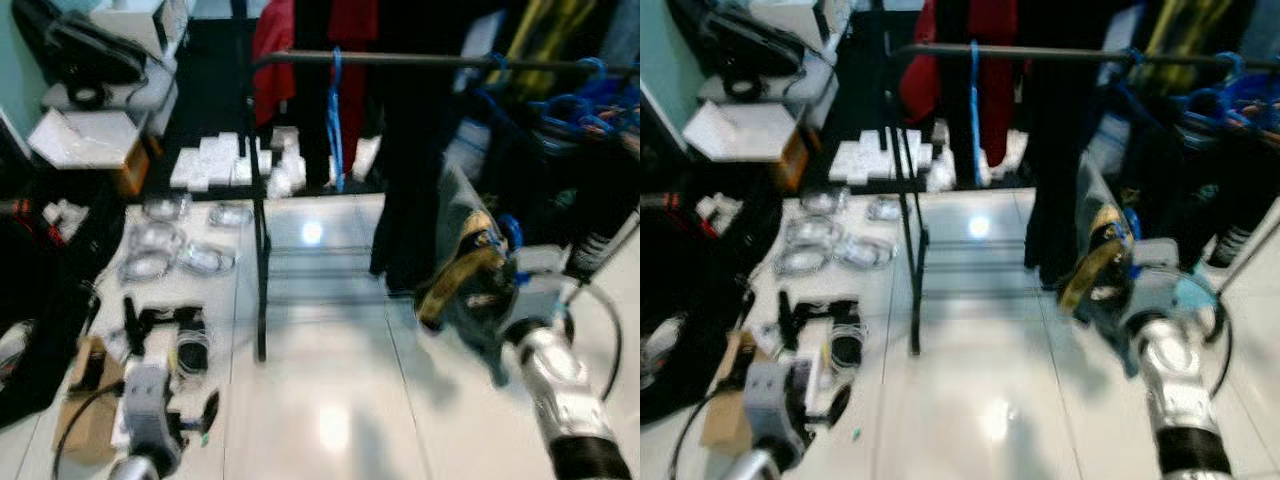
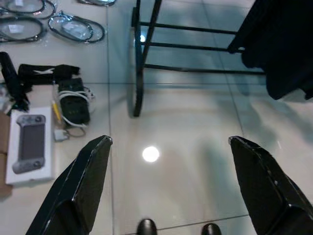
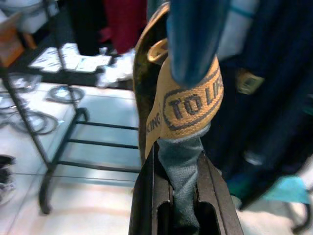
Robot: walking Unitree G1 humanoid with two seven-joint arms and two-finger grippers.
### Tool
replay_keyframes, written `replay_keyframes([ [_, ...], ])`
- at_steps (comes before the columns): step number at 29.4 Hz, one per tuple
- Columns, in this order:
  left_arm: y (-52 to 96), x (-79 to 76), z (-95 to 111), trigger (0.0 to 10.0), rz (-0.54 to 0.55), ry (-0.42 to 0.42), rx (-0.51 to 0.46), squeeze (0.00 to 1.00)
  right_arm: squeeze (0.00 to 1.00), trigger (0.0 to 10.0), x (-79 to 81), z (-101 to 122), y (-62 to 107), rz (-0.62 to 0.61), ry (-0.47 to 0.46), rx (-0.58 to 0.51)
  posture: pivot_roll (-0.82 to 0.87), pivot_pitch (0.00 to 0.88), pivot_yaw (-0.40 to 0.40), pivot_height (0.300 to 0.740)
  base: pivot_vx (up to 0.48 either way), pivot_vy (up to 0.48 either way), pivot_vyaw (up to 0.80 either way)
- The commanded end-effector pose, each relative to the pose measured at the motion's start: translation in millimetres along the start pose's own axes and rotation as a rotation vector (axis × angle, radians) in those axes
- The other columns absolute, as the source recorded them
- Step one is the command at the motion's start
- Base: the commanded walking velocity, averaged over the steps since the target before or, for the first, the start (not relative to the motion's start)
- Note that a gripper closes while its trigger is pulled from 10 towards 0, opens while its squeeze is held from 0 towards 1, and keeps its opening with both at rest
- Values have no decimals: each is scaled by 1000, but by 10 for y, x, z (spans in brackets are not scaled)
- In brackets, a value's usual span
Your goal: Hang hanger
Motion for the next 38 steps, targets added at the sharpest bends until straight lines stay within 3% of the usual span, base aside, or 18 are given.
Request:
replay_keyframes([
  [1,28,10,-71,10000,8,1,24,0,0,10000,-110,108,-22,-15,-19,-13,-66,159,-4,740,401,0,0],
  [16,1,16,-59,10000,23,6,26,0,0,10000,-414,961,-217,-30,-13,-147,-68,162,-4,740,369,0,0],
  [23,-6,33,-69,10000,31,16,35,0,0,10000,-264,1011,-289,68,-7,-60,-68,164,-1,740,117,0,0],
  [38,-11,33,-70,10000,29,6,36,0,0,10000,-99,1134,-383,165,25,-13,-67,165,1,740,77,0,0],
])
Point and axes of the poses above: a point about 5 cm out from each wrist's last joint towards the gripper, its own y axis pointing back from the gripper into the wrist, its own z axis along the axis of the wrist's last joint, x = y × z, the point moved 6 cm from there along -y, pointing out of the wrist towards the gripper, and after that the axes turned 10 degrees about y, right-handed, at the moved point
